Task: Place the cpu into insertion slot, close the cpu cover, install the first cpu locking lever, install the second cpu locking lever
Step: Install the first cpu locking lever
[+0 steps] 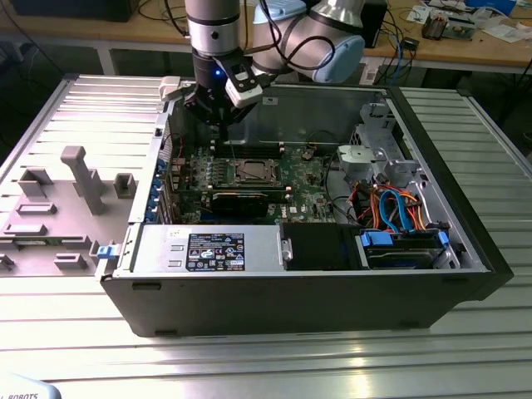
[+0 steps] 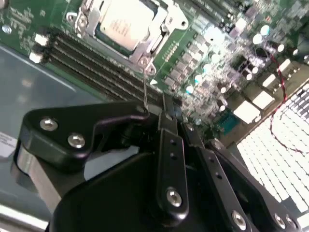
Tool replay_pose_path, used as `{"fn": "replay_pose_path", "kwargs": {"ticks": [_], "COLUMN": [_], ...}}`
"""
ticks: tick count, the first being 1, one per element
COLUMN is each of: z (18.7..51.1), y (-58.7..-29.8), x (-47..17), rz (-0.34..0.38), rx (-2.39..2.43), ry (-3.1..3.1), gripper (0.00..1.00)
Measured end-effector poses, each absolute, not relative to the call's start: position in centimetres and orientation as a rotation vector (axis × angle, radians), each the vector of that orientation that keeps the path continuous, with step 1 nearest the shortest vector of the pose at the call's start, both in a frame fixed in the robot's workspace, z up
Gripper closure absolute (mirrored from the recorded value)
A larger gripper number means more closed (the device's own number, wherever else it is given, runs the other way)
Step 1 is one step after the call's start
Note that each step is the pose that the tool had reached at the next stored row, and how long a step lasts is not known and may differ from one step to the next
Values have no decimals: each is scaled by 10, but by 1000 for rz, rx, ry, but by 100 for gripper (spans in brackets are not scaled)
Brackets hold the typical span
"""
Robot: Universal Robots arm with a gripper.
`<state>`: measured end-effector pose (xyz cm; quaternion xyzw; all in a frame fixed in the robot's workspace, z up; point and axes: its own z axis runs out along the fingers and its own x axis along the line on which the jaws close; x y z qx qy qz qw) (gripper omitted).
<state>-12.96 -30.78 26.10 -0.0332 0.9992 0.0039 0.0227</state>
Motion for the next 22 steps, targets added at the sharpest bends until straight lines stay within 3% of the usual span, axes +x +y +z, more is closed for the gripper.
{"fn": "replay_pose_path", "kwargs": {"ticks": [22], "z": [261], "y": [-307], "x": [-121], "rz": [12], "rx": [-103], "ry": [3094], "gripper": [89]}}
